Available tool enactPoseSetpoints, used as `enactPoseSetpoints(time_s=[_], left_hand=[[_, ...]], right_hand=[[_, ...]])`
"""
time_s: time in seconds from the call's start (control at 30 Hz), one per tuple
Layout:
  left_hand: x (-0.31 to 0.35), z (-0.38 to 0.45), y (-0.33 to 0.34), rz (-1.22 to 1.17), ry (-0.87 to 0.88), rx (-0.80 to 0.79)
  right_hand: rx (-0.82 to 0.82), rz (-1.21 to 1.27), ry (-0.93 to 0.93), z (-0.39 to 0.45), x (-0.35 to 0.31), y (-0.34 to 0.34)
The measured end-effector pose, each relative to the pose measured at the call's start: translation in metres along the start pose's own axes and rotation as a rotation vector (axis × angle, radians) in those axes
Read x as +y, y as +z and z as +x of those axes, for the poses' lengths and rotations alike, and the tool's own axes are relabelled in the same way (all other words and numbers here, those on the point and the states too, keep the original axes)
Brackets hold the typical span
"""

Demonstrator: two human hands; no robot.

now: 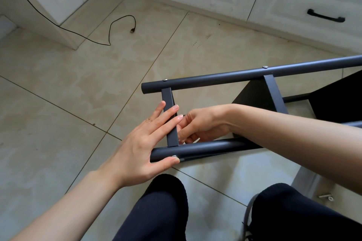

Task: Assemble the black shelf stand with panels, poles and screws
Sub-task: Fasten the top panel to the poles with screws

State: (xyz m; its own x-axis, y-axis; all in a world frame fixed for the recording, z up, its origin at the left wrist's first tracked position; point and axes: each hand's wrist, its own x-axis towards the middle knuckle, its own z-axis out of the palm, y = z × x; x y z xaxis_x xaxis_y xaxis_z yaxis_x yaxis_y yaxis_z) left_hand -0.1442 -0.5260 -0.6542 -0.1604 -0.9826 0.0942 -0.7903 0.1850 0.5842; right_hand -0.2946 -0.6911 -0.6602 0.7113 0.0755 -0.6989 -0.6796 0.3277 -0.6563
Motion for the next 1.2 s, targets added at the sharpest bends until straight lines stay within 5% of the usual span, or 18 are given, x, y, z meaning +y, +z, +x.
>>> enactPoseSetpoints(time_s=[1.2], left_hand=[[0.0014, 0.0028, -0.0004, -0.003, -0.007, 0.006]], right_hand=[[0.002, -0.049, 0.099, 0.0002, -0.0009, -0.0031]])
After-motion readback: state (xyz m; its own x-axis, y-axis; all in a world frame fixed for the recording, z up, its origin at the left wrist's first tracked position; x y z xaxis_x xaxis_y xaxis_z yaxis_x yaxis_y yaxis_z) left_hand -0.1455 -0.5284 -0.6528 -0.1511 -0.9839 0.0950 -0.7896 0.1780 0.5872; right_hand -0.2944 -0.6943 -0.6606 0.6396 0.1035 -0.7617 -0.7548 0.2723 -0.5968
